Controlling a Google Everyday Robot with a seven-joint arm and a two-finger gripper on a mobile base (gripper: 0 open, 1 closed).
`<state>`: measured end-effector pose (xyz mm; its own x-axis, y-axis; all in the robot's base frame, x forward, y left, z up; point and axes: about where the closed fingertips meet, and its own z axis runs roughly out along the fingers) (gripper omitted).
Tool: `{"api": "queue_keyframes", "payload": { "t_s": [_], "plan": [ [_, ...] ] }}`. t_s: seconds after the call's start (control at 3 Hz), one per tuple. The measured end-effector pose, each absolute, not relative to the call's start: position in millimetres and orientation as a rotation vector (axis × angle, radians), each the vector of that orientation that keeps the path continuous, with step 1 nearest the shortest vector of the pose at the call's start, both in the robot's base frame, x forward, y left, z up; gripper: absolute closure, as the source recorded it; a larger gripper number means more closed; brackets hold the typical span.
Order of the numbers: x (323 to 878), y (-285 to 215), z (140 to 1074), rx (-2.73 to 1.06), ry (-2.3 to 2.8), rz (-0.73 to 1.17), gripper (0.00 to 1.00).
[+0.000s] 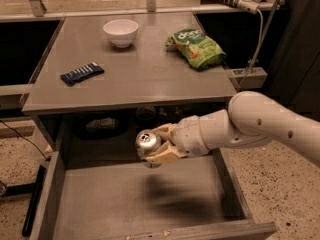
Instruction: Pick 7up can from top drawer and place on counter
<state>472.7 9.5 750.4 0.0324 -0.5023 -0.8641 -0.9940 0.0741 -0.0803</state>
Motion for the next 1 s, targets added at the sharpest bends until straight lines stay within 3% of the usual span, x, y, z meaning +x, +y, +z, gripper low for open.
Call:
{"api": "queue_keyframes", "payload": {
  "t_s": [0.33, 1.0],
  "plan": [
    [464.0, 11.8, 811.7, -1.591, 1.501, 0.729, 1.00],
    [521.8, 9.9, 908.7, -1.618, 1.453, 0.715, 1.00]
  ]
}}
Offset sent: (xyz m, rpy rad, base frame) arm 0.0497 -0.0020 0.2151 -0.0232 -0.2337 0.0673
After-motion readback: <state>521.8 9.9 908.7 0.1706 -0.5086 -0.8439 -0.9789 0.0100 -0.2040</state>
